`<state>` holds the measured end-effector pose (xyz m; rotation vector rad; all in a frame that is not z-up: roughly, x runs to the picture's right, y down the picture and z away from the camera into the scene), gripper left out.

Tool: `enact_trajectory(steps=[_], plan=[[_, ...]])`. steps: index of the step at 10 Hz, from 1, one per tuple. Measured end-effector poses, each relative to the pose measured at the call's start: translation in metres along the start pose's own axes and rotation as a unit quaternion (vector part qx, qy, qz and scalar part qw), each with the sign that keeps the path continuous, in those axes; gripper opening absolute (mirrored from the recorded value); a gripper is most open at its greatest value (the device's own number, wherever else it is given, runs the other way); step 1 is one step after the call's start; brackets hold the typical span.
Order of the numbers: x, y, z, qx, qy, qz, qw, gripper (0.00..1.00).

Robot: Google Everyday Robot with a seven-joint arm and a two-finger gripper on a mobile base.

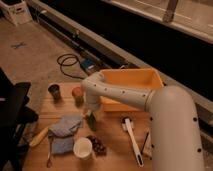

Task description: Place pepper in tray

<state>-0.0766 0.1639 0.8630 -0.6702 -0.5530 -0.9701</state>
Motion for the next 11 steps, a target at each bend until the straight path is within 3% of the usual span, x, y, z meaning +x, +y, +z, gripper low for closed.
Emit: enact_trajectory(steps=[3, 5, 8, 11], plan=[[-0.004, -0.004, 0.001, 0.008, 0.002, -0.009, 0.9999, 0.14], [-0.005, -0.007, 0.005, 0.011, -0.001, -0.015, 0.9998, 0.0], [-0.008, -0.013, 0.002, 0.019, 0.006, -0.014, 0.9997, 0.0], [-0.01, -0.034, -0.04, 0.045, 0.038, -0.012, 0.9982, 0.0]])
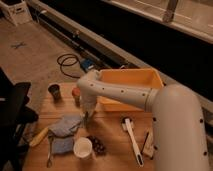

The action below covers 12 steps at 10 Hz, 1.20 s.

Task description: Place pepper in tray

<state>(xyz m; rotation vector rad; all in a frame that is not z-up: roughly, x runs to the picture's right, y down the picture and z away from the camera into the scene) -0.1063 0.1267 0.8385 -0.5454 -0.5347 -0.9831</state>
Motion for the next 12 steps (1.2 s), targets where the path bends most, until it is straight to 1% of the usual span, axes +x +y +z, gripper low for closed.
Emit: enact_trajectory(steps=[2, 3, 4, 5, 6, 7, 8, 9, 11, 12], plan=[[0.0, -0.027, -0.036, 0.035, 0.022, -0.011, 0.9991, 0.0], [0.003, -0.036, -0.048, 0.049, 0.028, -0.016, 0.9983, 0.0], [0.017, -0.047, -0.063, 0.062, 0.05, -0.019, 0.9966, 0.0], [0.025, -0.055, -0.072, 0.068, 0.066, -0.019, 0.9953, 0.0], [0.034, -0.056, -0.082, 0.071, 0.081, -0.013, 0.9941, 0.0], [0.048, -0.052, -0.095, 0.072, 0.1, -0.001, 0.9924, 0.0], [0.064, -0.043, -0.112, 0.074, 0.118, 0.013, 0.9902, 0.0], [0.077, -0.033, -0.124, 0.075, 0.13, 0.024, 0.9884, 0.0], [0.109, -0.001, -0.161, 0.092, 0.156, 0.056, 0.9819, 0.0], [0.125, 0.02, -0.177, 0.11, 0.163, 0.072, 0.9778, 0.0]])
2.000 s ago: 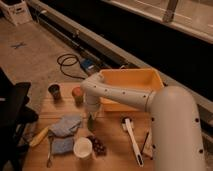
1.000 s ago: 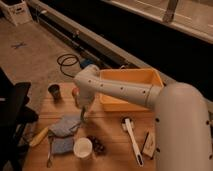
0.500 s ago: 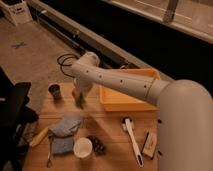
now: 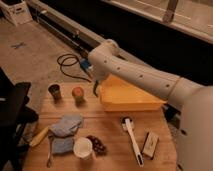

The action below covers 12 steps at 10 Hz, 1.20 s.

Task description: Place pepper in tray

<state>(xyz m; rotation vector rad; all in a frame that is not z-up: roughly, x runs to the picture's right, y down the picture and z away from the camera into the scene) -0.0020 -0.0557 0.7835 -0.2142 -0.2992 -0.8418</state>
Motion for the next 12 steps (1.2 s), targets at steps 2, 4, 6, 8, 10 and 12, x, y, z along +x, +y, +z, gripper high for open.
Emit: enact_trajectory(steps=[2, 4, 6, 8, 10, 12], plan=[[0.038, 0.029, -0.024, 0.042, 0.011, 0.035, 0.9985, 0.0], [0.068, 0.058, -0.044, 0.085, 0.02, 0.069, 0.9937, 0.0], [0.096, 0.095, -0.059, 0.132, 0.026, 0.115, 0.9842, 0.0], [0.102, 0.104, -0.063, 0.143, 0.029, 0.125, 0.9813, 0.0], [0.101, 0.102, -0.063, 0.144, 0.028, 0.123, 0.9815, 0.0], [0.101, 0.103, -0.062, 0.142, 0.028, 0.123, 0.9817, 0.0]])
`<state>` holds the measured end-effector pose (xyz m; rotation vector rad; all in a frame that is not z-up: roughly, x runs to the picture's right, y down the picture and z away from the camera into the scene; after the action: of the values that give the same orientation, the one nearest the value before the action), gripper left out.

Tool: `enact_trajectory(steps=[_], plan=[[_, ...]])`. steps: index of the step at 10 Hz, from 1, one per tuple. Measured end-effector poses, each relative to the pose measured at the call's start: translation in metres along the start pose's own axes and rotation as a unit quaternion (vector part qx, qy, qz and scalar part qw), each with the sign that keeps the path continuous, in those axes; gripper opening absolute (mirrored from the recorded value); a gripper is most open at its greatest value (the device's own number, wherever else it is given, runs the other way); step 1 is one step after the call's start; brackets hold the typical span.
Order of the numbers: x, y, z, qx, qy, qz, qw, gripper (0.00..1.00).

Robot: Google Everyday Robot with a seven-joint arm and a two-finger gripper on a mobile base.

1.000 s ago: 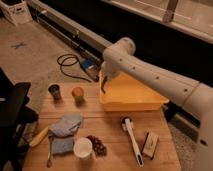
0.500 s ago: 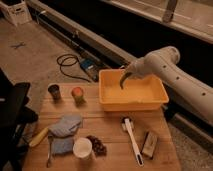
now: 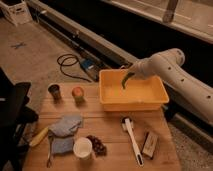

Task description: Place pepper in tray

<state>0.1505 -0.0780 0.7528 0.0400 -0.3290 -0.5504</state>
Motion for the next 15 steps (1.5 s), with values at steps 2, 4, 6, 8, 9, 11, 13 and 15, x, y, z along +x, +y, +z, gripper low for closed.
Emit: enact_trajectory(steps=[2, 4, 6, 8, 9, 11, 13, 15], plan=[[0.006, 0.005, 0.005, -0.007, 0.009, 0.007, 0.9999, 0.0], [0.038, 0.021, 0.015, -0.014, 0.026, 0.035, 0.9989, 0.0], [0.057, 0.028, 0.034, -0.021, 0.029, 0.064, 0.9973, 0.0], [0.073, 0.045, 0.048, -0.028, 0.03, 0.101, 0.9941, 0.0], [0.076, 0.051, 0.057, -0.029, 0.026, 0.114, 0.9927, 0.0], [0.085, 0.066, 0.079, -0.03, 0.015, 0.143, 0.9892, 0.09], [0.091, 0.076, 0.093, -0.026, 0.003, 0.16, 0.9868, 0.27], [0.096, 0.079, 0.106, -0.017, -0.009, 0.169, 0.9854, 0.47]])
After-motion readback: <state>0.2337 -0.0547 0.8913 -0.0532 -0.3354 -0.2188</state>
